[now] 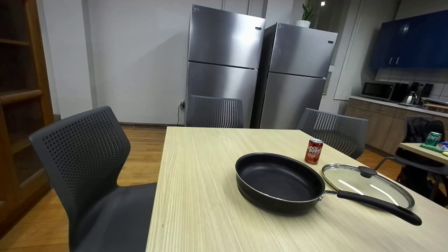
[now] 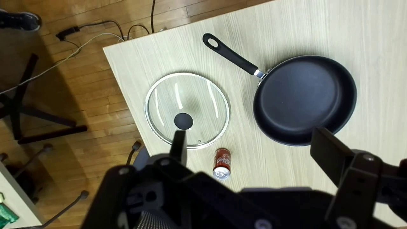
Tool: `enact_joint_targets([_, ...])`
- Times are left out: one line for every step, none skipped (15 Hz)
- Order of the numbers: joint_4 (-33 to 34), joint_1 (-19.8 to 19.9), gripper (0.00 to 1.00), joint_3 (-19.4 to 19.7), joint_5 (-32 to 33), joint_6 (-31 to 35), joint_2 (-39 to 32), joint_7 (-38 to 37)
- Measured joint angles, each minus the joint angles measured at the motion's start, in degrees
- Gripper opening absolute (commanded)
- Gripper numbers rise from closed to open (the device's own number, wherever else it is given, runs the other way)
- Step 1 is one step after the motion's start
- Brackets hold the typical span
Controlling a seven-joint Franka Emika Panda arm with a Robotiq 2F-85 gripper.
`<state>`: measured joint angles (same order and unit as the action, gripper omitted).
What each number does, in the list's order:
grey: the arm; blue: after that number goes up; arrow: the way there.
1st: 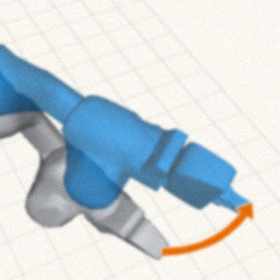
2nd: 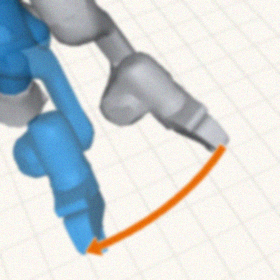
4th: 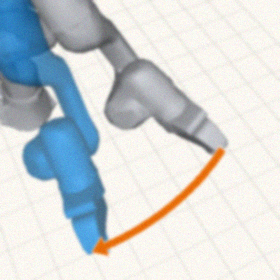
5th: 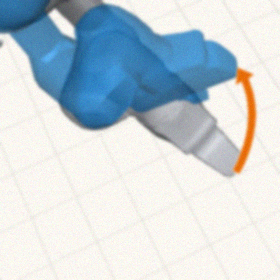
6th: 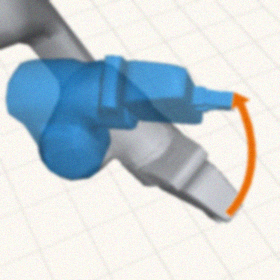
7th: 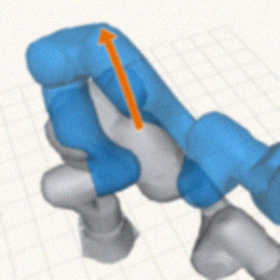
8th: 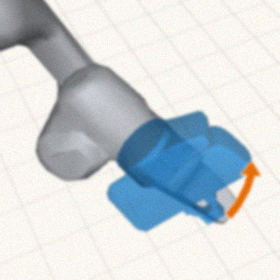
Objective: Put the lid on the pot
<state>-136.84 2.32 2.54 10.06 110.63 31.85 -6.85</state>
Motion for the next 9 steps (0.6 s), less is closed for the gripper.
enact_joint_targets([0.0, 0.4, 1.00, 0.4, 0.0, 0.6, -0.8, -0.3])
enact_joint_targets([0.0, 1.0, 1.00, 0.7, 0.0, 1.4, -1.7, -0.6])
enact_joint_targets([0.0, 1.5, 1.00, 1.1, 0.0, 2.1, -2.7, -0.8])
enact_joint_targets([0.0, 2.0, 1.00, 1.5, 0.0, 3.1, -3.8, -1.0])
enact_joint_targets([0.0, 2.5, 1.00, 2.0, -0.1, 4.1, -5.0, -1.3])
enact_joint_targets([0.1, 3.1, 1.00, 2.4, -0.1, 5.1, -6.2, -1.7])
enact_joint_targets([0.2, 3.5, 1.00, 2.9, -0.3, 6.0, -7.5, -2.1])
enact_joint_targets([0.3, 4.0, 1.00, 3.3, -0.5, 6.6, -8.9, -2.3])
enact_joint_targets([0.6, 4.4, 1.00, 3.7, -0.9, 7.1, -10.4, -2.4])
